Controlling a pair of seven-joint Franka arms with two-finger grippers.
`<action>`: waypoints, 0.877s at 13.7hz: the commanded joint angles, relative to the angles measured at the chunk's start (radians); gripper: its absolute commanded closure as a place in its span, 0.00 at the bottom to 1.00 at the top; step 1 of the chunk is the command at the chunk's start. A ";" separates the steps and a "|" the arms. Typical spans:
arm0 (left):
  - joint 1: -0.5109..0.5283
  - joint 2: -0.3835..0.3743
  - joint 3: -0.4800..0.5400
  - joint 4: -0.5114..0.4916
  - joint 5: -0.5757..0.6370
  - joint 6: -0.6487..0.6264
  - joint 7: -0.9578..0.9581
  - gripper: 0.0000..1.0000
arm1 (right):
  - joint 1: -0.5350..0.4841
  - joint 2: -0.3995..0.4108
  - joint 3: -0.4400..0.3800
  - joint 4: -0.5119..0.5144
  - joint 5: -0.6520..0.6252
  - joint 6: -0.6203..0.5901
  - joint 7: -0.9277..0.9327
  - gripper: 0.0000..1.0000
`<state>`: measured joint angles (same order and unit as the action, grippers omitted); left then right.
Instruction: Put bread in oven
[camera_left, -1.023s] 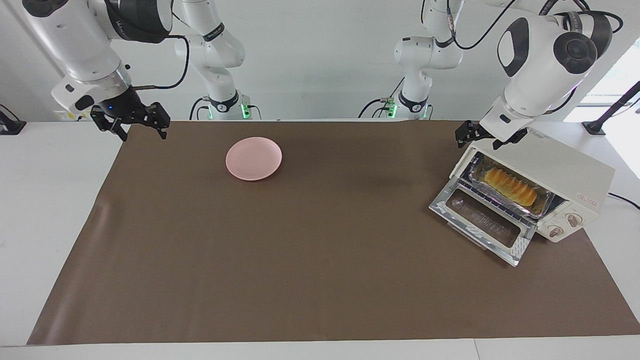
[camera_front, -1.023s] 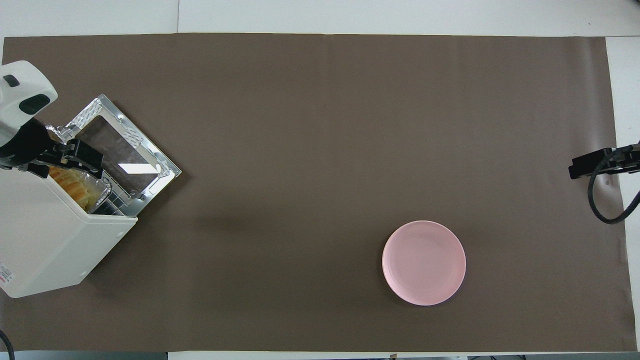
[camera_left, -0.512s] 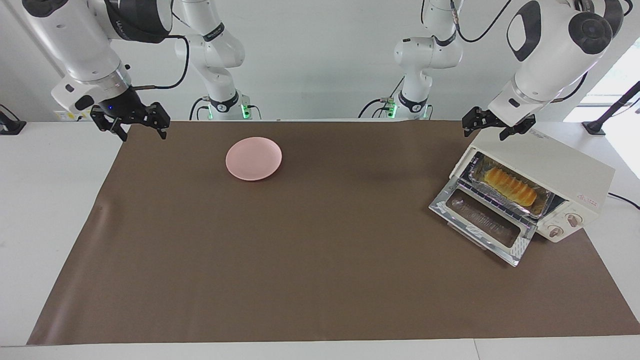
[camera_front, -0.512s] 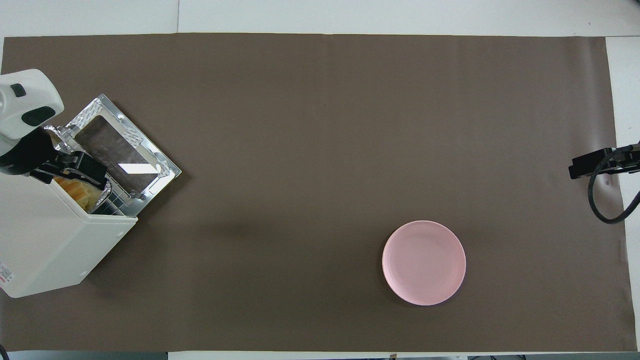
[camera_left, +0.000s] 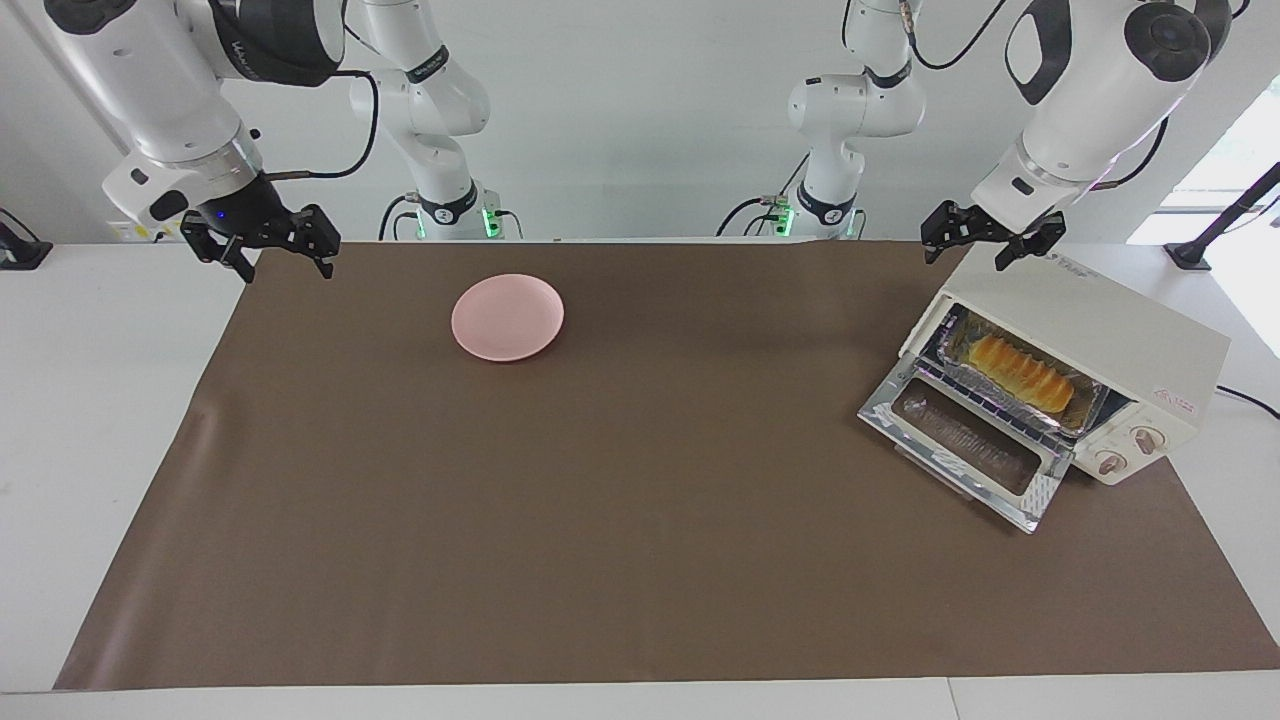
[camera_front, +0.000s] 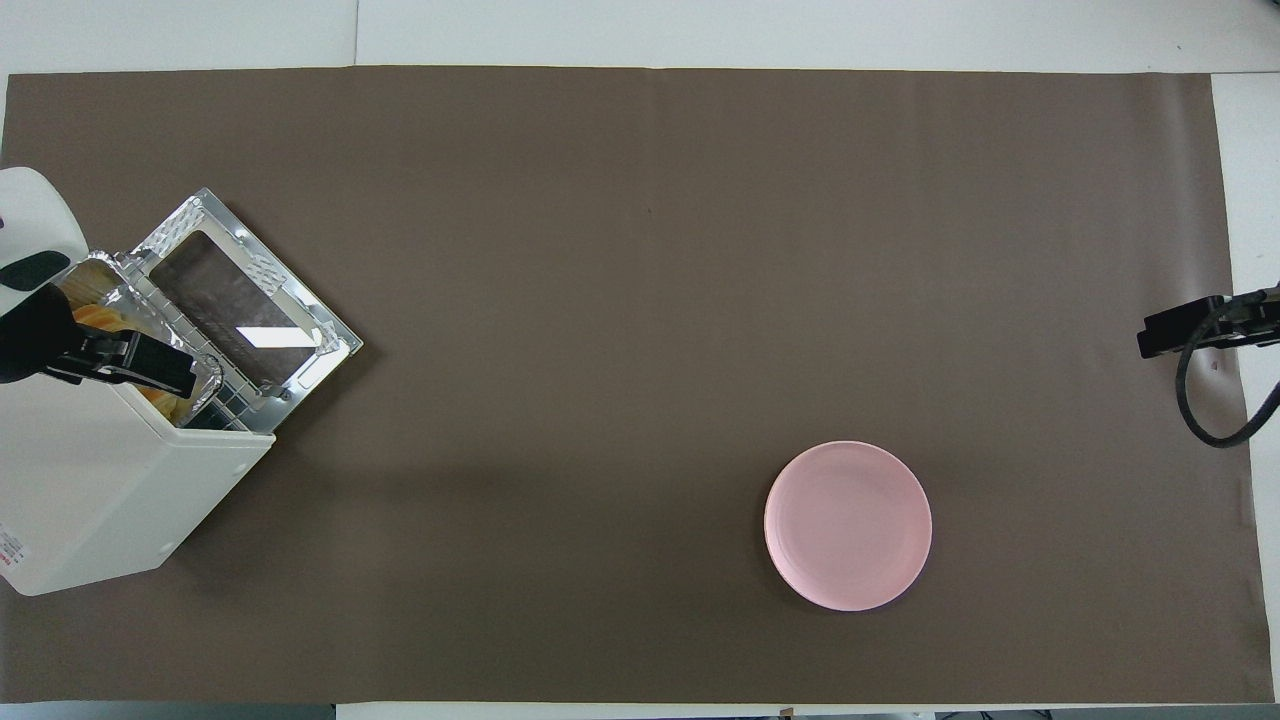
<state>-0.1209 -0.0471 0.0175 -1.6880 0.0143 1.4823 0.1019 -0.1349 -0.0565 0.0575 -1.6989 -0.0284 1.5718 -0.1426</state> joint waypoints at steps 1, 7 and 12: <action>-0.002 -0.019 -0.013 -0.027 -0.010 0.056 -0.030 0.00 | -0.009 -0.020 0.008 -0.019 -0.002 -0.003 -0.015 0.00; 0.010 -0.013 -0.013 -0.021 -0.011 0.138 -0.034 0.00 | -0.009 -0.022 0.008 -0.018 -0.002 -0.003 -0.015 0.00; 0.009 0.015 -0.007 0.031 -0.060 0.090 -0.050 0.00 | -0.009 -0.022 0.008 -0.018 -0.002 -0.003 -0.015 0.00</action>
<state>-0.1173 -0.0440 0.0084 -1.6787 -0.0252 1.5947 0.0698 -0.1349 -0.0573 0.0575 -1.6989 -0.0284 1.5718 -0.1426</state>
